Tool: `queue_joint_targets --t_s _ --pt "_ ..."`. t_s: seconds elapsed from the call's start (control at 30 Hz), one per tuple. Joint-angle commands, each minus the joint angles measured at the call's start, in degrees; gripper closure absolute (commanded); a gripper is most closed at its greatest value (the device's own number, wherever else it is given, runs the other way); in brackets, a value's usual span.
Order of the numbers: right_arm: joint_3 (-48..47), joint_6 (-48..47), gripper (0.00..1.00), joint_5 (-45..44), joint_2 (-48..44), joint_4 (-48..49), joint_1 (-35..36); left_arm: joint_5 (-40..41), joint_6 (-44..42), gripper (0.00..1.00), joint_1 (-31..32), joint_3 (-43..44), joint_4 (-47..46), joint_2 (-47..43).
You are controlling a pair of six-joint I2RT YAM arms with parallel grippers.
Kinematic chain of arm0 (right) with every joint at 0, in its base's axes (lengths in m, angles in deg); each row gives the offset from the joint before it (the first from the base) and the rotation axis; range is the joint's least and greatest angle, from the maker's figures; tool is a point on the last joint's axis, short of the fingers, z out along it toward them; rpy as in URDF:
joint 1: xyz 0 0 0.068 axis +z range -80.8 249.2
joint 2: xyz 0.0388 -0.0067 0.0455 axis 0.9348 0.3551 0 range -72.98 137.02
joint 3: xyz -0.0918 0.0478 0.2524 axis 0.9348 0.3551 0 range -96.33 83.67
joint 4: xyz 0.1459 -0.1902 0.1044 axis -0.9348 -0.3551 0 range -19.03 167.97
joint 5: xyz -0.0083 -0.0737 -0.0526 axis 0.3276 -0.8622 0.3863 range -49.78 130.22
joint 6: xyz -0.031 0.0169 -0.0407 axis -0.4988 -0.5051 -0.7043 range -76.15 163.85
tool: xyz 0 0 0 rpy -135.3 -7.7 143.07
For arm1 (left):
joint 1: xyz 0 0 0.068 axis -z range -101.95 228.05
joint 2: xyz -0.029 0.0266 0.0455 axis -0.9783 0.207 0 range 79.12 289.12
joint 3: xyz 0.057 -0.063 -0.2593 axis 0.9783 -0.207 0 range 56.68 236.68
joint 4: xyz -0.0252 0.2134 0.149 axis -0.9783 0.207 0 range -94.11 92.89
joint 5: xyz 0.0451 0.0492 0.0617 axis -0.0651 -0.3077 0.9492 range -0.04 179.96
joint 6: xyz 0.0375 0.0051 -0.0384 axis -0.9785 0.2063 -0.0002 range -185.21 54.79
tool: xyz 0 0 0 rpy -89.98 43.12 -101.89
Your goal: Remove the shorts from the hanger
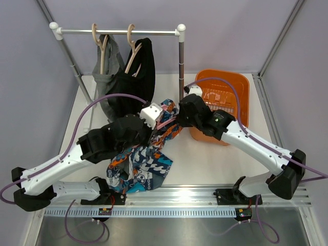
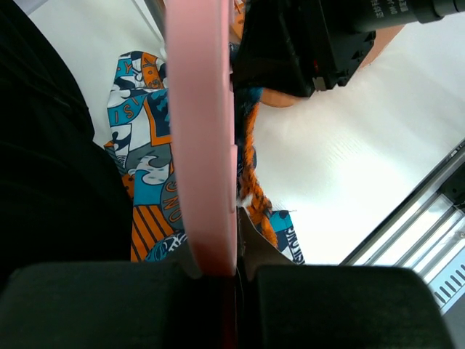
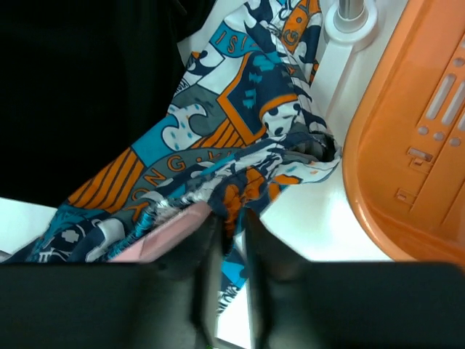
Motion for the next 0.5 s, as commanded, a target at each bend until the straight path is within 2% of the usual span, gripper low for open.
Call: queue_joint_targets --t_s 0.0,0.07,0.13,0.47 --pt "-4.1 -0.3 0.87 -6.0 1.2 -0.3 0.4 -1.8 -0.8 1.00 0.5 1.9 -0.5 -3.1" --pt "-5.4 -0.4 1.00 -8.8 2.2 -3.0 0.3 -2.3 -0.8 1.00 0.5 2.0 0.6 -4.1" --pt "-6.8 -0.6 1.00 -11.2 2.5 -4.7 -0.7 -2.8 -0.8 1.00 0.5 1.6 1.0 -6.0" --pt "-6.7 -2.5 1.00 -8.3 1.7 -4.3 -5.9 -6.6 -1.2 1.00 0.5 1.2 2.8 -16.2"
